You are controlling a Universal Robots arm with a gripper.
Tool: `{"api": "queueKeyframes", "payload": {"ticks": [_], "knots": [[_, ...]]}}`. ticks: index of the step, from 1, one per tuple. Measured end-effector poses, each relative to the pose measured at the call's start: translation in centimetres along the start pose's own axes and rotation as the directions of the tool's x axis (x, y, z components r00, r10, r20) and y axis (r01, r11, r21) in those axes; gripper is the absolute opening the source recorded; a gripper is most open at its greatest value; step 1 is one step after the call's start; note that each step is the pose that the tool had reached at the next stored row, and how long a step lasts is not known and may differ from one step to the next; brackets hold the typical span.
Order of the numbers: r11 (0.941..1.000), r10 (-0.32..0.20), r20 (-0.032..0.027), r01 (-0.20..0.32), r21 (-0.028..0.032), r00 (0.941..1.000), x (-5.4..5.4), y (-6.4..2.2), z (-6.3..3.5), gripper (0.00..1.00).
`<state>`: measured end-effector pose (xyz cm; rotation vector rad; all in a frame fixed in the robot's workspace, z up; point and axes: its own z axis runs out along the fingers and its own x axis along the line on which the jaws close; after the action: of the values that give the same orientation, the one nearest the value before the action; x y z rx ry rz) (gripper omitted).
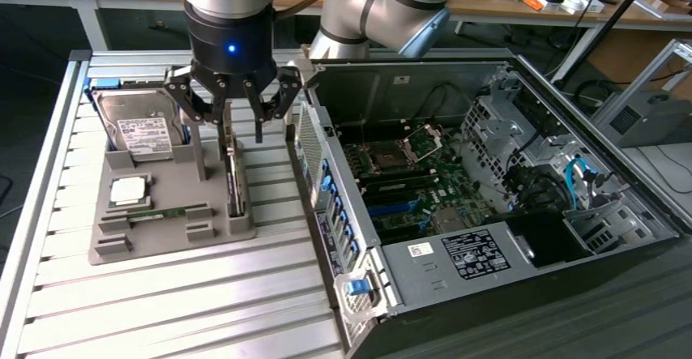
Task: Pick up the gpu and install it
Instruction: 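Pick up the gpu and move the gpu toward the slot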
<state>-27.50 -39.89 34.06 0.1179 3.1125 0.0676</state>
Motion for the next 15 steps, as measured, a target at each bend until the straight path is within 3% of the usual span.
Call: {"api": "queueKeyframes", "payload": {"ticks": [15], "knots": [[1.0000,0.000,0.0000,0.000,0.0000,1.0000,0.01,-0.02,0.47,0.48]]}}
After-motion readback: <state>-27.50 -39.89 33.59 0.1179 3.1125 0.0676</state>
